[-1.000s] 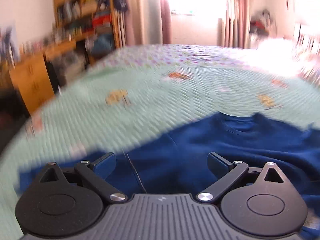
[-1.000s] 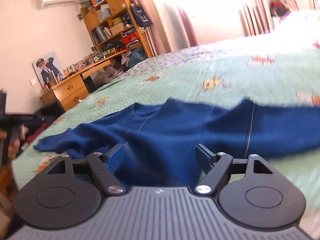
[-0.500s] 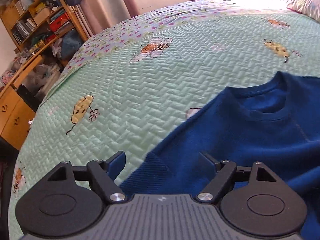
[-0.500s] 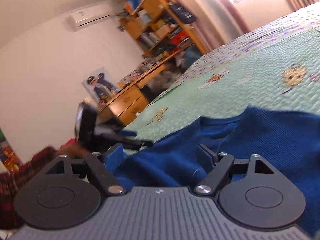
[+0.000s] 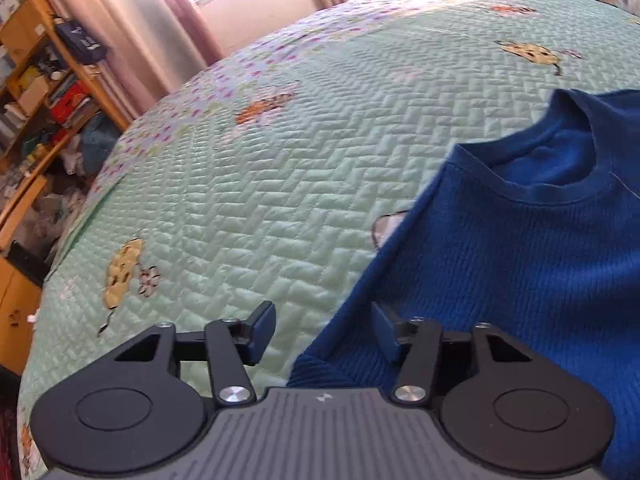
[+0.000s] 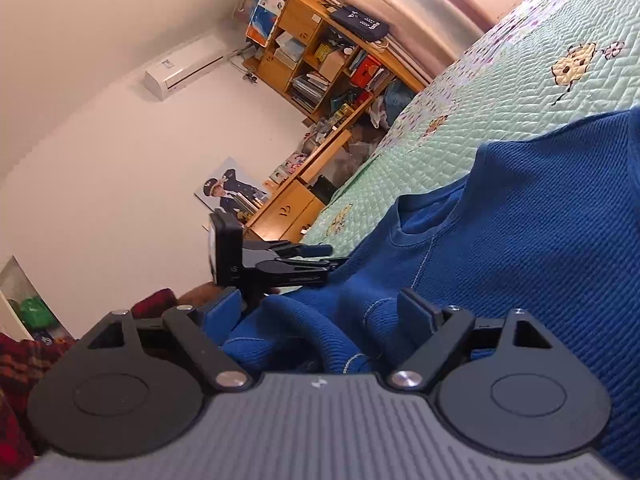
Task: Fold clothes
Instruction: 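Grasp the sweater shoulder beside the collar with the left gripper and pull it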
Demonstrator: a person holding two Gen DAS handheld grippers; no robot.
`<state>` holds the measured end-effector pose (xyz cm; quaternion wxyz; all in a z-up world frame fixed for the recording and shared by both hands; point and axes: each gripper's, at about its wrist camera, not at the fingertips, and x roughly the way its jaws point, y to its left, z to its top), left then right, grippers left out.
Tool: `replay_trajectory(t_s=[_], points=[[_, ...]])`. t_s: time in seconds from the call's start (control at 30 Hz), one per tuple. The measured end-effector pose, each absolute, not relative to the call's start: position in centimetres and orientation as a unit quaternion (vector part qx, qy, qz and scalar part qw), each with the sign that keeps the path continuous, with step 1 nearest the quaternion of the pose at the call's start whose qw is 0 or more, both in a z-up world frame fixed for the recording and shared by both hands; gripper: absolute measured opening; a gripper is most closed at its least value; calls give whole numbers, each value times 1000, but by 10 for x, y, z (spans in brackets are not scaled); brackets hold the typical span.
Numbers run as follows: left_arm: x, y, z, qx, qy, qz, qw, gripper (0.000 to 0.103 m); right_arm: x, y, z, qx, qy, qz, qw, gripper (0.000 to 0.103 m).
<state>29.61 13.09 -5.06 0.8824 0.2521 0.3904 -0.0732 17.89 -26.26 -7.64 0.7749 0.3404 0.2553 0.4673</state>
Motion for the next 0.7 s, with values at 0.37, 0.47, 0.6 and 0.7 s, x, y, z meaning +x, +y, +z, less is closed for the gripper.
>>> replay_trajectory(t_s=[0.37,0.47,0.6,0.7], points=[[328,170,-41,149,459,-166,860,48,185,-265,-82,362,264,467,762,86],[324,163,-40,145,472,-203,845,12,187,-266,-83,369,265,466,759,86],[317,146,-41,182,473,-199,839,6,188,-266,-84,370,265,466,759,86],[304,128,-43,236,454,-166,843,7,189,-266,-84,370,263,466,760,86]])
